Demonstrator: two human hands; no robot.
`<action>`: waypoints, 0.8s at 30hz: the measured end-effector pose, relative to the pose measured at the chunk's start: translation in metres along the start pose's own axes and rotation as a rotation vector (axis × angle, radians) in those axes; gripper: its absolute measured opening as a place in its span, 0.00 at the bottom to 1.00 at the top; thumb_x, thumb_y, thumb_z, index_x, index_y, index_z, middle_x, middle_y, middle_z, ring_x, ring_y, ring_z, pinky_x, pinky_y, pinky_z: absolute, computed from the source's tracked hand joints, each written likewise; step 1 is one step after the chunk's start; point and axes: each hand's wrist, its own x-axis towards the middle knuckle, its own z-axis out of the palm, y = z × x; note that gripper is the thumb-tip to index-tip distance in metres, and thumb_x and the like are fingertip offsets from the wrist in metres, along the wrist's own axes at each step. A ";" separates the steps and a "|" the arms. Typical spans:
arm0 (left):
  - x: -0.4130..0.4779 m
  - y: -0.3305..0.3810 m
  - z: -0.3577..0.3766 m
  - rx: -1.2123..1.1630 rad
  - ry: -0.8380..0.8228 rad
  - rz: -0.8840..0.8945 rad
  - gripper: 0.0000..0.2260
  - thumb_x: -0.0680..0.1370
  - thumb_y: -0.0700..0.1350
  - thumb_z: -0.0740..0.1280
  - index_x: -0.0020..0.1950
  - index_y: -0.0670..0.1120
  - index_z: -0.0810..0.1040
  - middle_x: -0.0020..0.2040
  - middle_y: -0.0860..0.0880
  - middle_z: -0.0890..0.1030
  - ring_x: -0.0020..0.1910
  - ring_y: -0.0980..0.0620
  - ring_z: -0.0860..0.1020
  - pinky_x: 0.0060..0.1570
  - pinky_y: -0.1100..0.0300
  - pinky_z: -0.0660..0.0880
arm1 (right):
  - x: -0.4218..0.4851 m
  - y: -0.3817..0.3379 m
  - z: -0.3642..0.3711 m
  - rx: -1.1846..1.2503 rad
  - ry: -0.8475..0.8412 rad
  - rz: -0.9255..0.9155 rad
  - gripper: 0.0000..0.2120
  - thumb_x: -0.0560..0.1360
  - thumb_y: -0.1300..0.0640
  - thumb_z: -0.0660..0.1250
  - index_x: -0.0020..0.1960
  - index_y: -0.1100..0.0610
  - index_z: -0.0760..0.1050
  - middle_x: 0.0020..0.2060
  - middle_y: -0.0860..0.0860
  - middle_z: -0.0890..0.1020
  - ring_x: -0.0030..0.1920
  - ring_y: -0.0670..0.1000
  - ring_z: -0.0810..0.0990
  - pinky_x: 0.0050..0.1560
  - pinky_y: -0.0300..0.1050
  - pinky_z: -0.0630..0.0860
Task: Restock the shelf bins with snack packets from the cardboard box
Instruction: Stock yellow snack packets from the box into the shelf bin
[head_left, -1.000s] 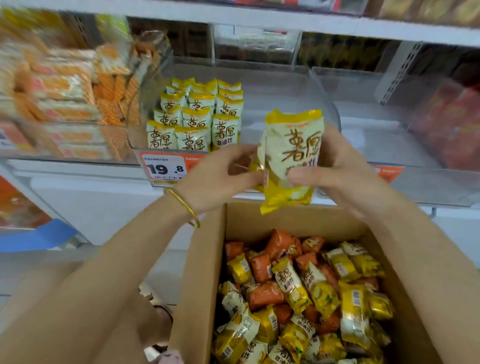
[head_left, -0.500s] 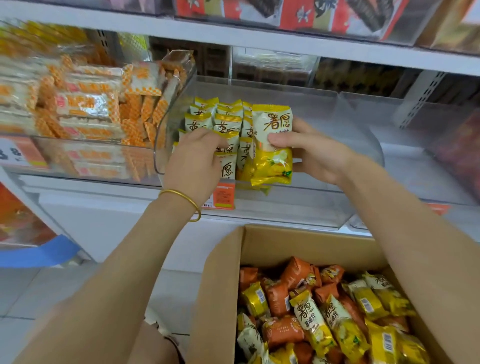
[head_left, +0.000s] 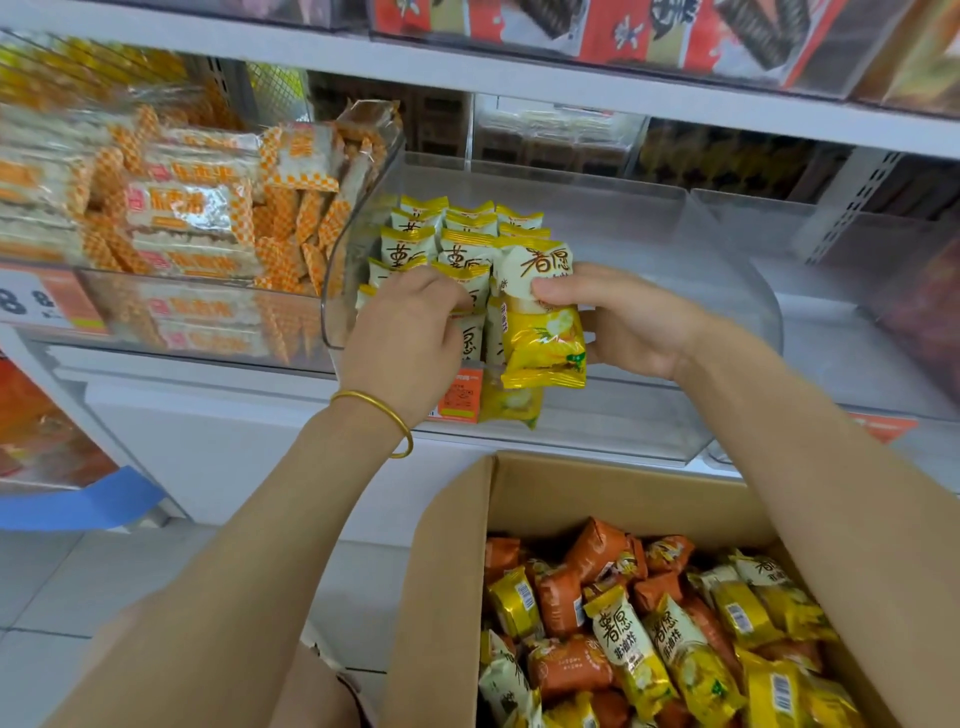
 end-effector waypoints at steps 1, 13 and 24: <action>0.000 0.000 0.000 -0.004 0.000 0.002 0.16 0.70 0.38 0.56 0.51 0.39 0.81 0.51 0.41 0.80 0.53 0.39 0.76 0.49 0.52 0.72 | 0.000 0.002 0.000 0.050 0.025 0.008 0.20 0.64 0.50 0.73 0.55 0.52 0.78 0.48 0.48 0.84 0.49 0.48 0.82 0.48 0.48 0.80; 0.019 0.027 0.006 0.160 -0.378 0.260 0.25 0.76 0.54 0.48 0.70 0.52 0.70 0.75 0.51 0.64 0.75 0.50 0.58 0.72 0.48 0.54 | -0.012 0.008 -0.040 0.308 0.384 -0.039 0.10 0.70 0.51 0.70 0.50 0.53 0.77 0.46 0.51 0.82 0.45 0.50 0.81 0.46 0.44 0.79; 0.015 0.017 0.018 0.170 -0.404 0.252 0.29 0.75 0.57 0.42 0.72 0.54 0.68 0.73 0.51 0.67 0.74 0.51 0.61 0.72 0.50 0.51 | 0.128 0.046 -0.077 -0.258 0.740 0.041 0.26 0.63 0.60 0.79 0.59 0.59 0.76 0.53 0.55 0.82 0.53 0.55 0.81 0.52 0.53 0.79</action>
